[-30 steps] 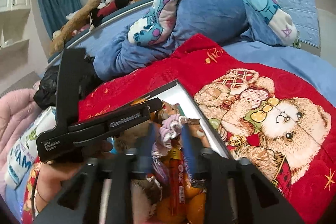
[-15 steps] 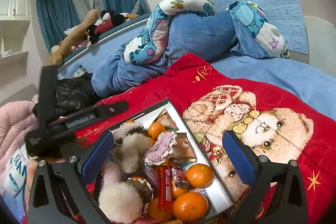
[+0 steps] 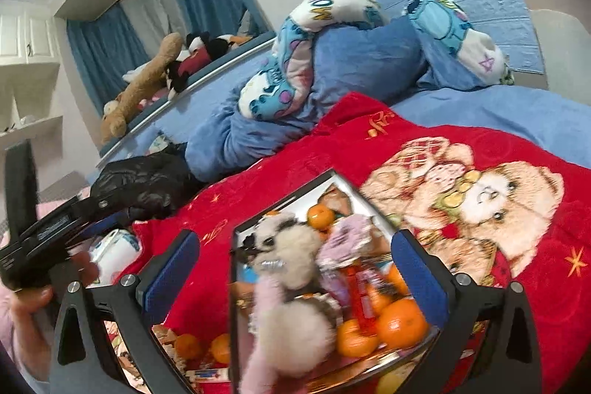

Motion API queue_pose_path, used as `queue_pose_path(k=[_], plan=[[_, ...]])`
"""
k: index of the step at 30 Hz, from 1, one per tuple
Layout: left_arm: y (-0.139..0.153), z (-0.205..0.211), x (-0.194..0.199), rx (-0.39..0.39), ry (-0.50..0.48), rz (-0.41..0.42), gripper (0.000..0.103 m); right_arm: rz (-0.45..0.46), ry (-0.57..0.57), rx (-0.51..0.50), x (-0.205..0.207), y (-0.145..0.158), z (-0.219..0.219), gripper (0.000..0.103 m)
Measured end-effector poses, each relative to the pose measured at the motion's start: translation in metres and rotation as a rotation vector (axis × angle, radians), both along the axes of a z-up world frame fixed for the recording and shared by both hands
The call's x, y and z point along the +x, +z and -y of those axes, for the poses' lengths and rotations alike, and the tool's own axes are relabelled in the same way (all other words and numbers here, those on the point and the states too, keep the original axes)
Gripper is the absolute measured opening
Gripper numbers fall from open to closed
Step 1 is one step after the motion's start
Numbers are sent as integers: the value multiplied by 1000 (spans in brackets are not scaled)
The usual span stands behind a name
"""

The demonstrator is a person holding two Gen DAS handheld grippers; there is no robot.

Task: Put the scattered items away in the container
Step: 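Withdraw both tools from the tray back toward the scattered items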

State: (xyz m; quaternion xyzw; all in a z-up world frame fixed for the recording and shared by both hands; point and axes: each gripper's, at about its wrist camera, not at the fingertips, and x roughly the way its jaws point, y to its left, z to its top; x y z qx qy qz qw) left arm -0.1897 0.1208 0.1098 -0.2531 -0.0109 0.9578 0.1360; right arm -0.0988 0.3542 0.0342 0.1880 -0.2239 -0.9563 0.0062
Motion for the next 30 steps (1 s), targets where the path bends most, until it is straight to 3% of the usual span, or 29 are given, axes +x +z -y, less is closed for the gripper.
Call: queue_pose_path(k=[6,13,17,22,26,30], plan=[[-2,56,25,-40,95,22,103,-5,98,68,-8,5,69,103],[-34,128,101,63,222,-2,103,5,242,149,-10,-4,143,103],[-64,143,132,18,221,15,103,-7,289,235,1,-9,167,103],[-89,162,150,48,200,38,103,-41,281,289,11,-5,185,103],[-94,167,154,9,186,30,103,-72,267,255,11,-3,189,103],[-95,175,159,24,153,24,103,-61,270,349,6,-12,206,103]])
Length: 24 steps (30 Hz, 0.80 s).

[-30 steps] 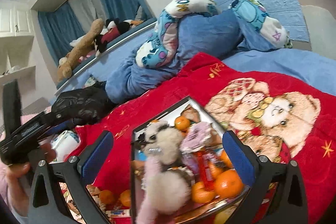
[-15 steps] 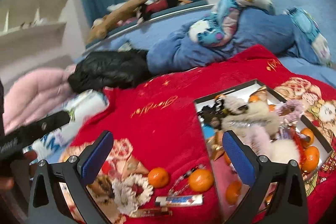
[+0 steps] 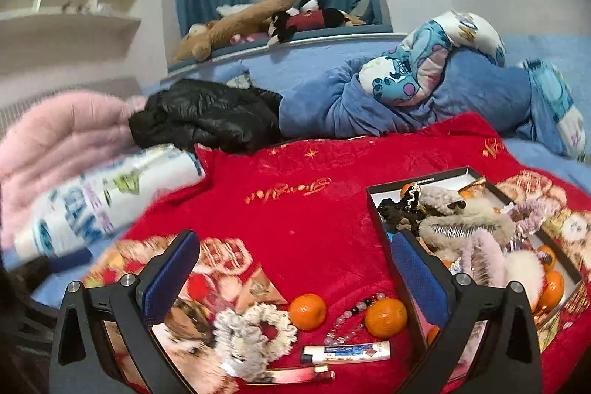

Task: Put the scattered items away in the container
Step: 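Withdraw both tools from the tray back toward the scattered items, then grasp the brown paper packet with the left tool while the right tool approaches the white scrunchie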

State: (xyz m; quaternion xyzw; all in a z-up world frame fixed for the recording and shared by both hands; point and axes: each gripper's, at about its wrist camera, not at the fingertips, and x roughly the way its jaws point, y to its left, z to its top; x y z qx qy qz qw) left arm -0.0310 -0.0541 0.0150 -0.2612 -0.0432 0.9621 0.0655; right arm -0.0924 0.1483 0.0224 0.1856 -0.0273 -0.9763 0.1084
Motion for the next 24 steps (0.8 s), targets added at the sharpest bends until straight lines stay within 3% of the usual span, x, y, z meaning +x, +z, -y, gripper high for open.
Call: queue_pose_path(k=[10,19,24], plan=[[-2,15,-1,-11,15,-9,103,43,38,-13,-1,-9,0,103],[-19,5,-12,-59,-1,55,103,116,110,-81,-2,-11,-7,103],[-34,-7,-29,-55,-20,98,103,55,144,-95,3,2,-14,103]])
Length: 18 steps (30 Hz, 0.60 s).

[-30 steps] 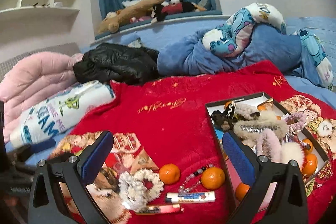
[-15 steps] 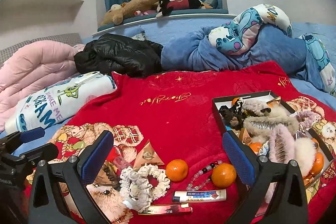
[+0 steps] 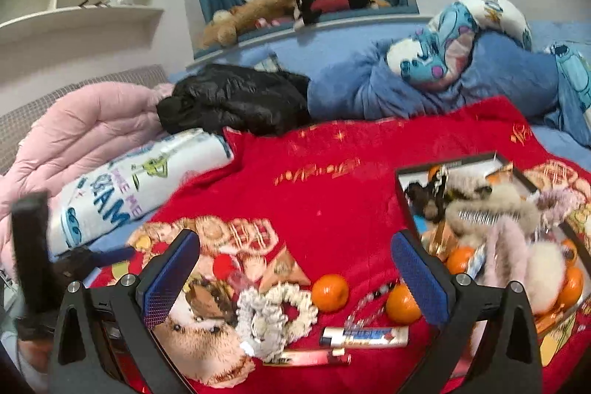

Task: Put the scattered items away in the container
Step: 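Grasp the brown paper packet with the left tool while the right tool approaches the white scrunchie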

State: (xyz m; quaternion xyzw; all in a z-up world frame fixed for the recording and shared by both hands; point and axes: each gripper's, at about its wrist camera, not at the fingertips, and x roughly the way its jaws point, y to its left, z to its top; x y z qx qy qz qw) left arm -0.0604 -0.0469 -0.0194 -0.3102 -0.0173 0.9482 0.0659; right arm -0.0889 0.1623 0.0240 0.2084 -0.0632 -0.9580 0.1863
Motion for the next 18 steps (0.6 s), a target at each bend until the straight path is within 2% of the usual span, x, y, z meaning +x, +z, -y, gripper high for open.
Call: queue_pose_path(k=[5,11,16,18], plan=[[-17,-7,-17,17,6,64,103,53,10,-47,-11,-8,-7,103],[-30,-11,-26,11,9,93,103,85,16,-64,-16,-13,-9,103],[-34,-1,-25,105,3,104,103,88,16,-52,-15,-11,-8,103],[-35,1,-25,120,-12,111,102,93,24,-60,-15,-11,-9,103]])
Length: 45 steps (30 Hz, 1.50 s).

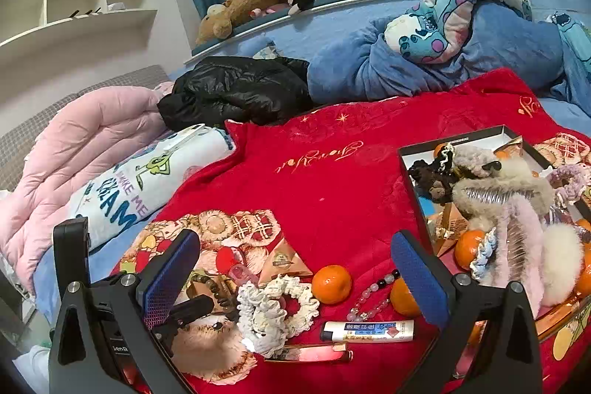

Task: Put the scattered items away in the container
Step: 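Grasp the brown paper packet with the left tool while the right tool approaches the white scrunchie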

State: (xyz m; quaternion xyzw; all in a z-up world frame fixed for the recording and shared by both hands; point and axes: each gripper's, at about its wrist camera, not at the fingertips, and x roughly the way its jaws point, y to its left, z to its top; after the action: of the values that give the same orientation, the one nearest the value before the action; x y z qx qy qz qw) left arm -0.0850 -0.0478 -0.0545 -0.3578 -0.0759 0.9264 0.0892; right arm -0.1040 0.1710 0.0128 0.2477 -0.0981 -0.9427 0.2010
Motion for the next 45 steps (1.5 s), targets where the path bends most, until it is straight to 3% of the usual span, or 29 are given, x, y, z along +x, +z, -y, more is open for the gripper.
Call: queue_pose_path(k=[5,7,9,11,15,30,45], plan=[[-4,-4,2,-51,-7,11,92,3,7,-20,1,1,-3,103],[-7,-4,0,-38,-18,20,81,6,-1,-21,0,1,-4,103],[-11,-4,-3,-39,-18,44,59,15,-11,-30,-1,0,-6,103],[-15,-4,-6,-47,-19,61,51,29,-12,-46,-2,-1,-7,103],[-14,-10,-6,-66,-31,52,45,30,-17,-47,-2,-1,-8,103],[-21,-22,-21,-55,-70,75,39,27,-9,-35,-2,-2,-5,103],[-8,-2,15,-34,-40,46,32,28,-1,-20,-1,-6,1,103]])
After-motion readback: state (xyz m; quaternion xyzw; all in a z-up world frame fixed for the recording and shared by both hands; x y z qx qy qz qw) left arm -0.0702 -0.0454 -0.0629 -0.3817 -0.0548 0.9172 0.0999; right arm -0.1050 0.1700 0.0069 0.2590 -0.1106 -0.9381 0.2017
